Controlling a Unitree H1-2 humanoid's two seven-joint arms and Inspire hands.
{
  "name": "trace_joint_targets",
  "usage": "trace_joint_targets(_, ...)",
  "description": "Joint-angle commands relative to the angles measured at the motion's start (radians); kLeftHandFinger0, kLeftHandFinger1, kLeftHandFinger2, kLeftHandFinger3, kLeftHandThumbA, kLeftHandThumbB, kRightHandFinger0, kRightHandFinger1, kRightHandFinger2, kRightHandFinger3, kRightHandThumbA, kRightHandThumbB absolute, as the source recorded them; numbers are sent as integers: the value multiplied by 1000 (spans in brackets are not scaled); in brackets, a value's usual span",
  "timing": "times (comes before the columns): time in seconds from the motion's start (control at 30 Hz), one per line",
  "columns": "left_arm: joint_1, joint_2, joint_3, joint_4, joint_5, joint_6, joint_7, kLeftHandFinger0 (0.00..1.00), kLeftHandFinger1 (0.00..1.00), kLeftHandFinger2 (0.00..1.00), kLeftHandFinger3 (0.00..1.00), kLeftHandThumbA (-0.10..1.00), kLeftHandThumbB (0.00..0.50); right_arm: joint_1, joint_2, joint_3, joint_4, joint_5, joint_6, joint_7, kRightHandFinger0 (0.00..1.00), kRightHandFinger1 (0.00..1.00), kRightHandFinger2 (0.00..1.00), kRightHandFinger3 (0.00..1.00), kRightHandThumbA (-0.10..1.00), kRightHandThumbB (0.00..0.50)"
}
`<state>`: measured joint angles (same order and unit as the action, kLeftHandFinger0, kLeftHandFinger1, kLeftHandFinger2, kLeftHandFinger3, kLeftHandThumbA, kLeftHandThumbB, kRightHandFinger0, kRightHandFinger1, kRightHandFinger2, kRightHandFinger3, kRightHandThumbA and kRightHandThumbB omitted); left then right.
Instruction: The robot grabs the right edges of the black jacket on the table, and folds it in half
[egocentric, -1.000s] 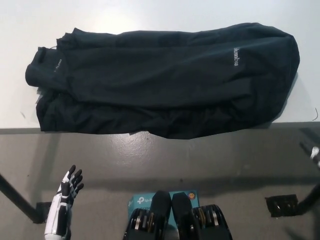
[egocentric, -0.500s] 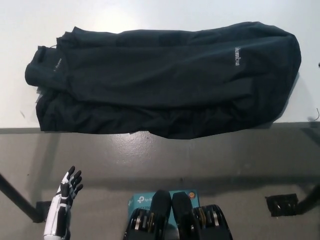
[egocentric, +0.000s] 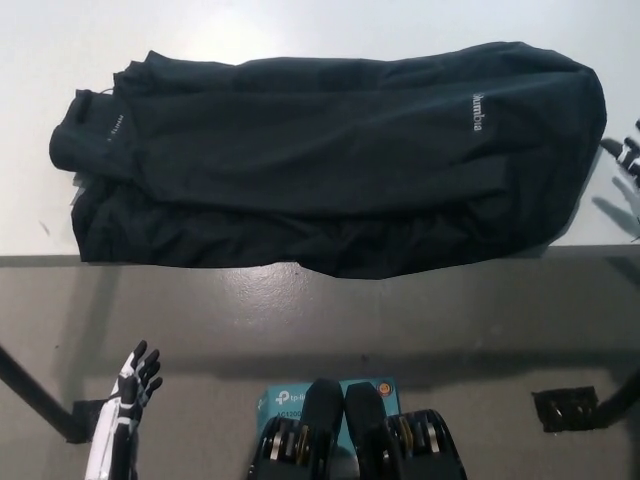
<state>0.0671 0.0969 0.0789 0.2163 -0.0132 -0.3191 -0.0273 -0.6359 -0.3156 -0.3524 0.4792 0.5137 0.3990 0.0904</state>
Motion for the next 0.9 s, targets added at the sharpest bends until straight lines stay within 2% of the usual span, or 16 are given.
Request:
trace_joint_targets(0.0, 6, 1, 11, -35, 7, -41, 20, 1000, 1000, 1000, 1000, 1000, 476, -70, -12, -13, 68, 14, -57, 48, 1000, 1000, 1000, 1000, 1000, 320)
trace_joint_targets(0.17, 10, 1, 12, -44, 11, -34, 23, 1000, 1000, 1000, 1000, 1000, 482, -91, -14, -18, 153, 10, -87, 63, 1000, 1000, 1000, 1000, 1000, 318)
trace_joint_targets(0.43, -3, 10, 10, -13, 32, -76, 26, 1000, 1000, 1000, 1000, 1000, 494, -101, -13, -20, 210, 7, -124, 77, 1000, 1000, 1000, 1000, 1000, 354)
trace_joint_targets(0.57, -3, 6, 13, -13, 57, -81, 41, 1000, 1000, 1000, 1000, 1000, 500, -110, -7, -32, 211, 26, -106, 84, 1000, 1000, 1000, 1000, 1000, 363)
trace_joint_targets(0.63, -5, 5, 13, -16, 60, -80, 41, 1000, 1000, 1000, 1000, 1000, 500, -118, -7, -39, 215, 34, -96, 87, 1000, 1000, 1000, 1000, 1000, 346)
trace_joint_targets(0.77, -10, 9, 11, -14, 78, -88, 45, 1000, 1000, 1000, 1000, 1000, 500, -148, -5, -67, 266, 63, -78, 100, 1000, 1000, 1000, 1000, 1000, 366)
trace_joint_targets(0.87, -11, 9, 12, -15, 76, -87, 45, 1000, 1000, 1000, 1000, 1000, 500, -155, 2, -80, 270, 73, -63, 95, 1000, 1000, 1000, 1000, 1000, 359)
